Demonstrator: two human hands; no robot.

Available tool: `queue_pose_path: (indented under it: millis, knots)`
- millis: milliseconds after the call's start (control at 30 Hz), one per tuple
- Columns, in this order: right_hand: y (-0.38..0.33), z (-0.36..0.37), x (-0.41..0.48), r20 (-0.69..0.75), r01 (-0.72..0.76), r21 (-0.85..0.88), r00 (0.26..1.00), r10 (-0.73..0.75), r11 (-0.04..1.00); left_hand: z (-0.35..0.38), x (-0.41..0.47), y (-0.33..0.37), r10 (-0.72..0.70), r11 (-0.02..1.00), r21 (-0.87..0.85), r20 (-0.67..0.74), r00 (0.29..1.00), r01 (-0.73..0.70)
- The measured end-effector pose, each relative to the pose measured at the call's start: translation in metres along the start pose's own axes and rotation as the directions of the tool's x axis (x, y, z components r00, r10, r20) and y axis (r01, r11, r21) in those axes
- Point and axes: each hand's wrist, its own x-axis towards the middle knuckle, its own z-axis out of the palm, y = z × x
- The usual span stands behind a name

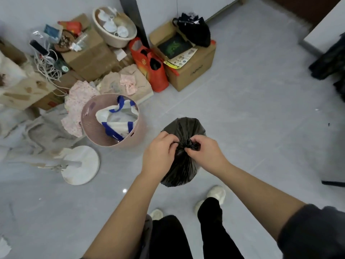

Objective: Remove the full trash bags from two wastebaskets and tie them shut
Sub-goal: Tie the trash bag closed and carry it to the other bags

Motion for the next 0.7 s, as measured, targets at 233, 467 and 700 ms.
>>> queue_pose_path:
  millis: [233,467,700]
  knots:
    - [0.055,-0.14,0.071,0.011,0.022,-0.002,1.0,-0.022,1.0,0.05,0.105,0.116,-0.047,0.998,0.029,-0.039,0.998,0.049]
    - [0.124,-0.271,0.157,-0.031,-0.018,0.024,0.999,0.019,1.0,0.125,0.236,0.205,-0.005,1.0,-0.008,-0.017,1.0,0.005]
    - [0.206,-0.416,0.232,-0.065,-0.116,0.034,0.991,0.118,0.993,0.197,0.372,0.319,0.077,0.997,0.018,0.1,0.992,-0.079]
